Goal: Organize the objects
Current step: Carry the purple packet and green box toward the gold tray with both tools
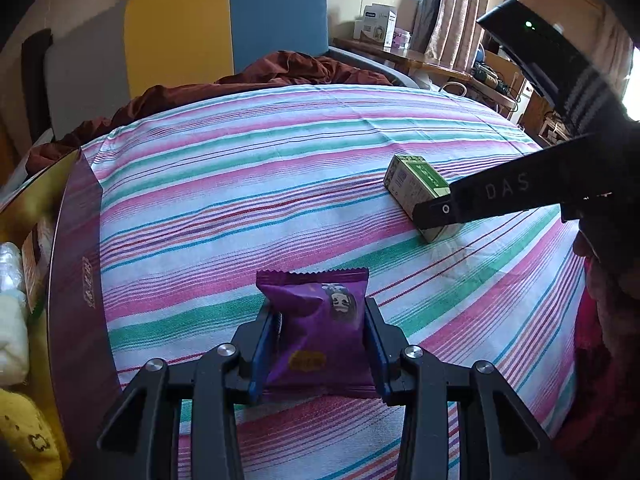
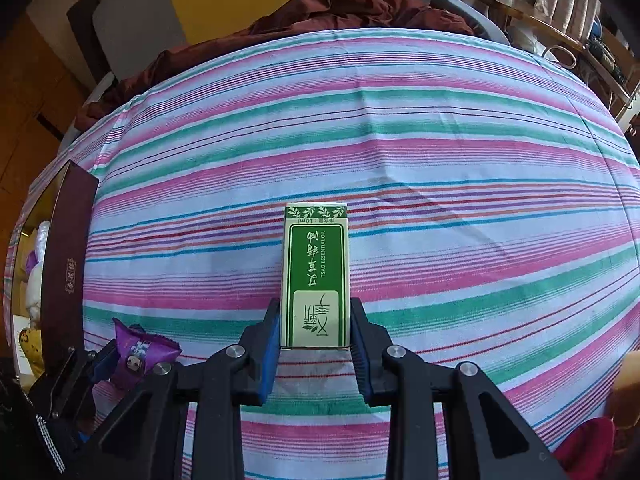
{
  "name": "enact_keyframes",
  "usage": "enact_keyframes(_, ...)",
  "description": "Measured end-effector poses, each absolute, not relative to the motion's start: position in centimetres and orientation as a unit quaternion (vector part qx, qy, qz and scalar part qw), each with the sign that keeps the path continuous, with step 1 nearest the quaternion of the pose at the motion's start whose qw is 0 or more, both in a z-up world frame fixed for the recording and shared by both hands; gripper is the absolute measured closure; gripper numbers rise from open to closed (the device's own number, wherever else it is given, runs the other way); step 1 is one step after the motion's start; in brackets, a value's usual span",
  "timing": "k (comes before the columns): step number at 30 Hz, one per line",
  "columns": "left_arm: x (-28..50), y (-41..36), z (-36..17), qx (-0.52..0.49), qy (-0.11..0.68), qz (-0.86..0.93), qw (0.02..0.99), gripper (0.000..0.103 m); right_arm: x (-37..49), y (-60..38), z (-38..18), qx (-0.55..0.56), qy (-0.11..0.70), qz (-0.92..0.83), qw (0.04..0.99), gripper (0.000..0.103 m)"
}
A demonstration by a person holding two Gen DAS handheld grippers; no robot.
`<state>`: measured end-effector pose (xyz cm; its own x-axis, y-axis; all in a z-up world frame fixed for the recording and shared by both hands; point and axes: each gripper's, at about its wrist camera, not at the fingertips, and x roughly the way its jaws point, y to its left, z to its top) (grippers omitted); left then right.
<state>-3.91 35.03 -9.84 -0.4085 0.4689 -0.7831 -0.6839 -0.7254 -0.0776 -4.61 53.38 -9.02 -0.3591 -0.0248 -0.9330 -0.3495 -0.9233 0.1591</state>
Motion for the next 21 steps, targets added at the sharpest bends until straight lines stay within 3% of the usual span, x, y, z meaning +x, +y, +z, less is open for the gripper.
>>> enact_keyframes(21,-2.3,34.3,-8.1,-0.401,0.137,0.843,0.332,0.064,-5.4,53.1,-9.6,-0.562,0.116,0.813,0.096,0.073)
